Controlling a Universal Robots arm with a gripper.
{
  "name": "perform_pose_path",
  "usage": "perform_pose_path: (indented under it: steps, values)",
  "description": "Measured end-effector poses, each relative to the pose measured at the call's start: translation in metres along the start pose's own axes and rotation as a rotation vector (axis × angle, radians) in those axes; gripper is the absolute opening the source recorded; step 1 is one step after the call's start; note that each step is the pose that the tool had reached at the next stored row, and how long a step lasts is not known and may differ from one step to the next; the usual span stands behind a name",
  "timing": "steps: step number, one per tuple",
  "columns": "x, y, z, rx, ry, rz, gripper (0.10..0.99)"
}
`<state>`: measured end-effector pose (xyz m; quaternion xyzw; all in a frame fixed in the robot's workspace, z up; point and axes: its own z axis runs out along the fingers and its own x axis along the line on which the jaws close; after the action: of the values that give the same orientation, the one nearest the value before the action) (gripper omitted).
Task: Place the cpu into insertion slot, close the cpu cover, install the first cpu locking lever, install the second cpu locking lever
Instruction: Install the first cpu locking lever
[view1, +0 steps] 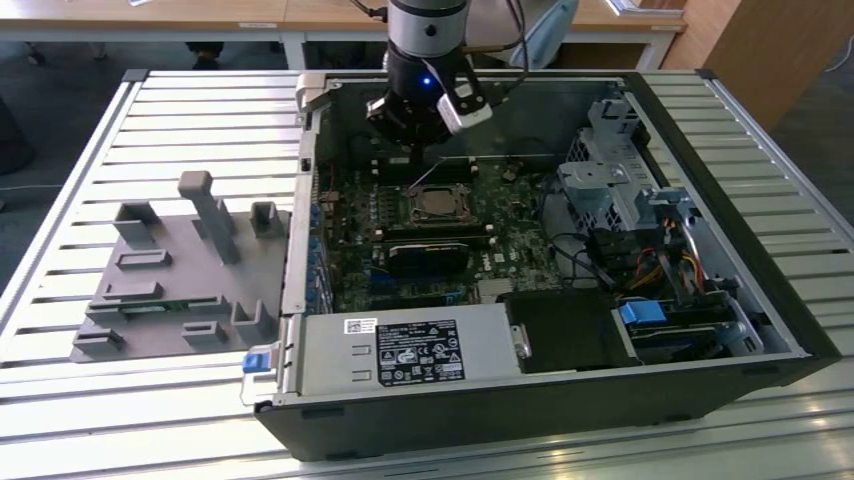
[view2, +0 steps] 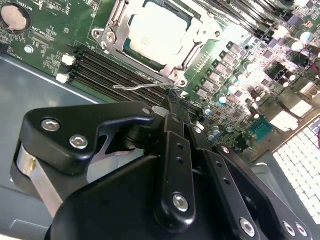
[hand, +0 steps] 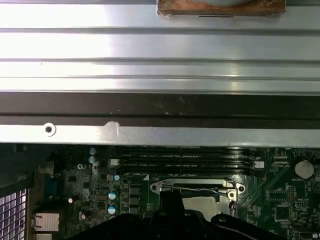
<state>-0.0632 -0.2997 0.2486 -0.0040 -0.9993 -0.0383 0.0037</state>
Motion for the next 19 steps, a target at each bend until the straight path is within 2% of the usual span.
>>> perform_pose_path:
  steps: [2, 3, 5, 6, 12, 19]
  values:
    - [0.0000, 0.0000, -0.0001, -0.001, 0.0002, 0.000, 0.114]
    - [0.0000, -0.0001, 0.0000, -0.007, 0.0001, 0.000, 0.114]
    - [0.0000, -0.0011, 0.0001, -0.031, 0.0002, 0.000, 0.114]
    - [0.0000, -0.0016, 0.0003, -0.039, 0.0002, 0.000, 0.114]
    - [-0.0020, -0.0020, 0.0049, -0.041, -0.0002, 0.000, 0.114]
    - [-0.0119, -0.0022, 0.0086, -0.041, -0.0003, 0.000, 0.114]
